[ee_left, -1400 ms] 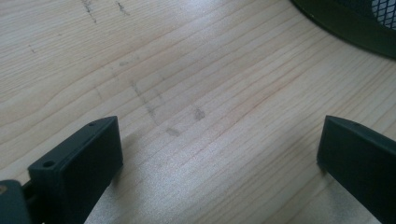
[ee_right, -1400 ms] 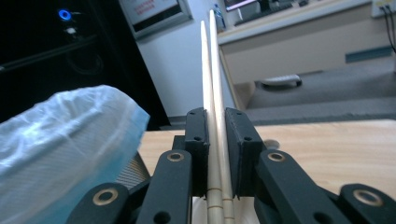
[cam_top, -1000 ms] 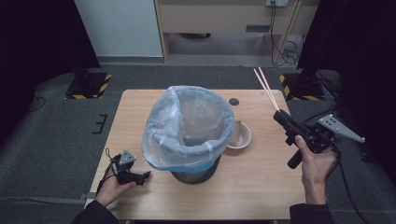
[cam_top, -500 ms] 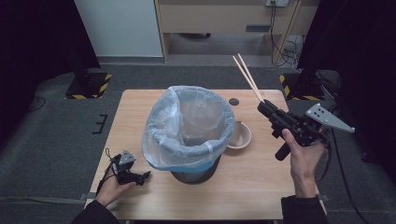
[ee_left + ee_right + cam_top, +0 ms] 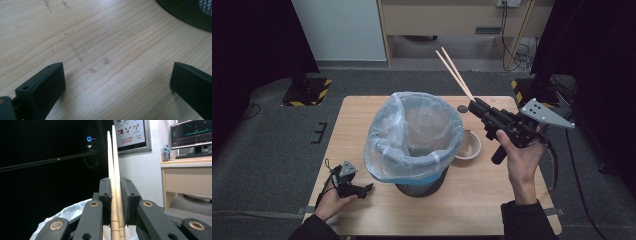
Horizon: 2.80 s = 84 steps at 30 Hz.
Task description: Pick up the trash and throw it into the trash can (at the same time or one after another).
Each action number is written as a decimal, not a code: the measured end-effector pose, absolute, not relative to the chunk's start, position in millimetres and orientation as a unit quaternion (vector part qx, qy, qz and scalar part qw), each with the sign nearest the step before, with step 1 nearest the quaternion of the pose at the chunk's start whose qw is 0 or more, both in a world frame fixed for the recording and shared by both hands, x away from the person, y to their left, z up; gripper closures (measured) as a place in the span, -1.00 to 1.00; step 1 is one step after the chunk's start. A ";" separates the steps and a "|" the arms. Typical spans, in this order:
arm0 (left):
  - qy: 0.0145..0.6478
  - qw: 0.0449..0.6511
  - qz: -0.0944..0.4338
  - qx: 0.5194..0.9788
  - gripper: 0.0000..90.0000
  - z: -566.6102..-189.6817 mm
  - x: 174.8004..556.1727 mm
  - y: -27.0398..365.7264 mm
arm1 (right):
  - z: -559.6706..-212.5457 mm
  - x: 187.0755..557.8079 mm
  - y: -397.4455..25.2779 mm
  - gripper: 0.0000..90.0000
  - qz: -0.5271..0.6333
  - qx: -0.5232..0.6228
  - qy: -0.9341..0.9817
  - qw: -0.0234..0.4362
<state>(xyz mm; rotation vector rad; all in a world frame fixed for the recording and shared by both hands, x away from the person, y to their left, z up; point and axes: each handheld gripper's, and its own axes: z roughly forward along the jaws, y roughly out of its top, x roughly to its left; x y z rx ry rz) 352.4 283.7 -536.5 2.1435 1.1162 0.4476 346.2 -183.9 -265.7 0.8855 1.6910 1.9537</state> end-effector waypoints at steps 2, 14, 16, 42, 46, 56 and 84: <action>0.428 0.335 0.172 0.822 -1.00 -536.5 352.4 283.7 | -265.0 346.7 -180.4 0.79 0.702 0.315 0.607 0.200; 0.429 0.337 0.172 0.820 -1.00 -536.6 352.3 283.5 | -259.0 354.4 -151.0 0.79 0.706 0.300 0.614 0.183; 0.429 0.337 0.172 0.820 -1.00 -536.6 352.4 283.5 | -259.5 356.2 -147.0 0.79 0.704 0.300 0.618 0.182; 0.429 0.337 0.172 0.820 -1.00 -536.6 352.4 283.5 | -278.5 377.2 -114.5 0.72 0.669 0.313 0.654 0.165; 0.429 0.337 0.172 0.820 -1.00 -536.7 352.4 283.5 | -279.6 378.8 -112.5 0.51 0.669 0.313 0.655 0.159; 0.429 0.337 0.172 0.821 -1.00 -536.7 352.4 283.5 | -269.2 376.7 -126.8 0.34 0.677 0.318 0.640 0.178; 0.428 0.335 0.172 0.822 -1.00 -536.5 352.4 283.7 | -284.3 378.2 -225.0 0.05 0.645 0.397 0.600 0.257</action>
